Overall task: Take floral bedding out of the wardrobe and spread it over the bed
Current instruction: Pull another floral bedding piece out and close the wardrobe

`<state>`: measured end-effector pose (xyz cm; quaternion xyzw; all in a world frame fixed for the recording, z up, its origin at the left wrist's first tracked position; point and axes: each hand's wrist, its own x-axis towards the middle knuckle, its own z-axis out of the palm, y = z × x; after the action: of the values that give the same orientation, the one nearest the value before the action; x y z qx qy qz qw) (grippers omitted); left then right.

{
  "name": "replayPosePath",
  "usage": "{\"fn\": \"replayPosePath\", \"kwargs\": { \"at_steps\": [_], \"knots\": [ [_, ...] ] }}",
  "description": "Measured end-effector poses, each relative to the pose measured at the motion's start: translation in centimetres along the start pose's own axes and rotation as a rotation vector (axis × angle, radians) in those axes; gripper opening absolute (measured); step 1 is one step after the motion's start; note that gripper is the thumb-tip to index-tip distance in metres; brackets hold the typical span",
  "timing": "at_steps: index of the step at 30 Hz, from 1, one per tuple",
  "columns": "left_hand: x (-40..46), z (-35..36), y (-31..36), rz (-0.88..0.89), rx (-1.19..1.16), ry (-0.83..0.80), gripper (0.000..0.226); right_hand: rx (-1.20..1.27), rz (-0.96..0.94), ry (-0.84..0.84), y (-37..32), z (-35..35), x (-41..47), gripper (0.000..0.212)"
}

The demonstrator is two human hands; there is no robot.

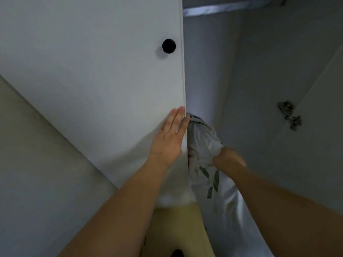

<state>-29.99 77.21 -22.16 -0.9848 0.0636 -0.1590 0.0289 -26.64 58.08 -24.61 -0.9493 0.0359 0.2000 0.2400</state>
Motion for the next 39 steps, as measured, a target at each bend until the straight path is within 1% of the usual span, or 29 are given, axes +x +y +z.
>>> {"fn": "replayPosePath", "kwargs": {
  "at_steps": [2,6,13,17,19,22,24,28,31,32,34,37,39],
  "knots": [
    [0.5,0.5,0.1,-0.002,0.045,-0.016,0.082,-0.007,0.035,0.012,-0.2,0.5,0.0,0.029],
    [0.4,1.6,-0.8,0.035,0.063,-0.048,0.077,-0.002,0.107,0.046,-0.7,1.6,0.1,0.029],
    [-0.5,2.8,-0.5,0.068,0.05,-0.024,0.083,-0.011,0.197,0.044,0.4,3.3,-1.3,0.032],
    [-1.6,3.9,1.0,0.119,0.034,-0.041,0.086,-0.02,0.243,0.038,3.2,3.5,-2.9,0.036],
    [-2.0,4.7,2.7,0.146,0.012,-0.091,0.087,0.003,0.272,0.028,5.3,3.4,-4.0,0.037],
    [-2.6,5.4,7.0,0.197,-0.025,-0.182,0.087,0.049,0.352,0.025,9.2,3.0,-6.2,0.037],
    [-3.1,5.8,10.6,0.268,-0.049,-0.229,0.087,0.075,0.396,0.029,12.1,2.6,-7.9,0.039],
    [-3.8,6.0,18.0,0.415,-0.07,-0.258,0.091,0.052,0.484,0.013,18.2,1.1,-11.6,0.043],
    [-4.0,5.5,23.4,0.546,-0.076,-0.259,0.094,0.062,0.567,0.013,22.7,-0.3,-14.6,0.042],
    [-4.3,5.0,26.3,0.612,-0.081,-0.255,0.094,0.076,0.616,0.026,24.8,-1.1,-16.4,0.042],
    [-4.5,4.2,30.0,0.702,-0.095,-0.232,0.089,0.079,0.685,0.026,27.4,-2.0,-18.7,0.041],
    [-5.0,2.4,36.6,0.966,-0.097,-0.114,0.075,0.068,0.778,-0.013,31.5,-2.9,-22.5,0.044],
    [-5.4,1.1,40.6,1.18,-0.023,-0.011,0.07,0.096,0.847,-0.018,33.8,-3.1,-25.1,0.049]
  ]
}}
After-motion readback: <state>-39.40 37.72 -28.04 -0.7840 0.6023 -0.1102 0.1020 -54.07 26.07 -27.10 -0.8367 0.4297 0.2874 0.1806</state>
